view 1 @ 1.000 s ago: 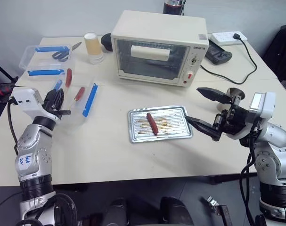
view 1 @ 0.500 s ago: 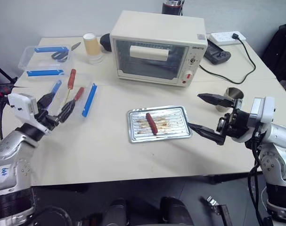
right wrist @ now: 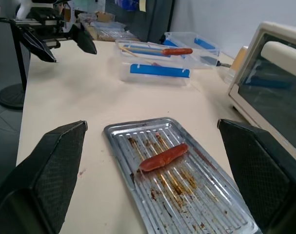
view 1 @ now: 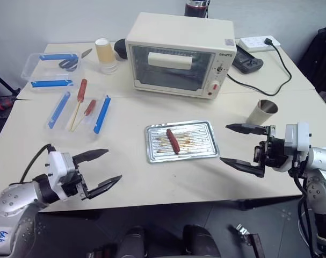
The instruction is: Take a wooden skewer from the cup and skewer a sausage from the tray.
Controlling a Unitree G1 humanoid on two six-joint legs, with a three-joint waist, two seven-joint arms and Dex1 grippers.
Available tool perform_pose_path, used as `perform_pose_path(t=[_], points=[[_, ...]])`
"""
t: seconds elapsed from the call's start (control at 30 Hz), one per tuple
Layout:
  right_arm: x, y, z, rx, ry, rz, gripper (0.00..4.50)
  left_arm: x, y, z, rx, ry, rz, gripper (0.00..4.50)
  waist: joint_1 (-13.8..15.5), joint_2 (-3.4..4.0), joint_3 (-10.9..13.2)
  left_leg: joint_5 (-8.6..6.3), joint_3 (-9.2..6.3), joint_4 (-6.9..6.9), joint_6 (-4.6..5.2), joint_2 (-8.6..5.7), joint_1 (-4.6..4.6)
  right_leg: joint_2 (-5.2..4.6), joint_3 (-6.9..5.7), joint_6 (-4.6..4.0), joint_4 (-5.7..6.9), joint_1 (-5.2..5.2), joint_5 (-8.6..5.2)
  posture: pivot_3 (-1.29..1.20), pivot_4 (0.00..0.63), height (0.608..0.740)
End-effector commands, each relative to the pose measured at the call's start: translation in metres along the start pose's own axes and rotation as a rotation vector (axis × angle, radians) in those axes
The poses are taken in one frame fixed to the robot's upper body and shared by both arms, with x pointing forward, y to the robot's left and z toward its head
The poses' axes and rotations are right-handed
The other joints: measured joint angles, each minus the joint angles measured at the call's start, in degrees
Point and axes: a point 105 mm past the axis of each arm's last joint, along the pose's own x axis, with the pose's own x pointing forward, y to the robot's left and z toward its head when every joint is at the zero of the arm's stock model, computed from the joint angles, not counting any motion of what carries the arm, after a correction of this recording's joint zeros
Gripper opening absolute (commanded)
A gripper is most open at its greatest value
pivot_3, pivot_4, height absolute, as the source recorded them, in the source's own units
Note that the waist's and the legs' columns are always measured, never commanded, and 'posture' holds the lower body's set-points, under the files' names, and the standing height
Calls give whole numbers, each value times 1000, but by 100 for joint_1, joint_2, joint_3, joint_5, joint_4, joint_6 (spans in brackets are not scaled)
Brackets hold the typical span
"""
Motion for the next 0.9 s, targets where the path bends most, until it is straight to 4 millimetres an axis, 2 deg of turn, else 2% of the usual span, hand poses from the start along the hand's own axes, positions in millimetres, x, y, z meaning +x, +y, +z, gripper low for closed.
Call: perform_pose_path(t=[0.03, 0.1, 0.17, 0.3, 0.4, 0.53, 0.63, 0.9], points=[[-5, -2, 8, -42, 2, -4, 4500, 0, 15, 12, 48, -58, 158, 4473, 9, 0, 0, 0, -1, 0, 0, 0, 1, 0, 0, 0, 1, 1, 0, 0, 150, 740], [-5, -2, 8, -38, 5, -3, 4500, -7, 51, 13, 58, -64, 394, 4473, 37, 0, 0, 0, -2, 1, 0, -2, 1, -1, -1, 0, 3, 1, 0, 0, 150, 740], [-5, -3, 8, -36, 7, -3, 4500, -14, 76, 15, 55, -59, 546, 4473, 65, -3, -2, 1, -2, 6, 1, -3, 1, -1, -2, 0, 5, 2, 0, 0, 150, 740], [-3, -3, 7, -35, 6, -2, 4500, -16, 104, 21, 36, -53, 662, 4473, 75, -3, -2, -1, -2, 5, 4, -4, 2, -1, -1, -1, 8, 2, 1, 0, 150, 740], [0, -3, 7, -33, 3, 2, 4500, -10, 125, 26, 32, -36, 709, 4473, 89, -3, -2, -1, -1, 5, 4, -4, 1, 0, -3, -1, 7, 0, 1, 0, 150, 740], [5, -4, 7, -40, -4, 1, 4500, 2, 159, 16, -10, 41, 785, 4473, 136, -3, -2, 1, 8, 8, 1, -7, 2, 1, -4, -1, 11, 2, 1, 0, 150, 740], [7, -5, 7, -48, -5, -4, 4500, 9, 171, 12, -25, 82, 811, 4473, 134, -4, -2, 1, 10, 8, 1, -8, 0, 1, -6, -1, 10, 1, 1, 0, 150, 740], [10, -4, 6, -70, -3, -25, 4500, 20, 183, -1, -108, 163, 835, 4473, 121, -4, -1, 3, 24, 7, -3, -7, -6, 6, -13, -1, 9, -2, 1, 0, 150, 740]])
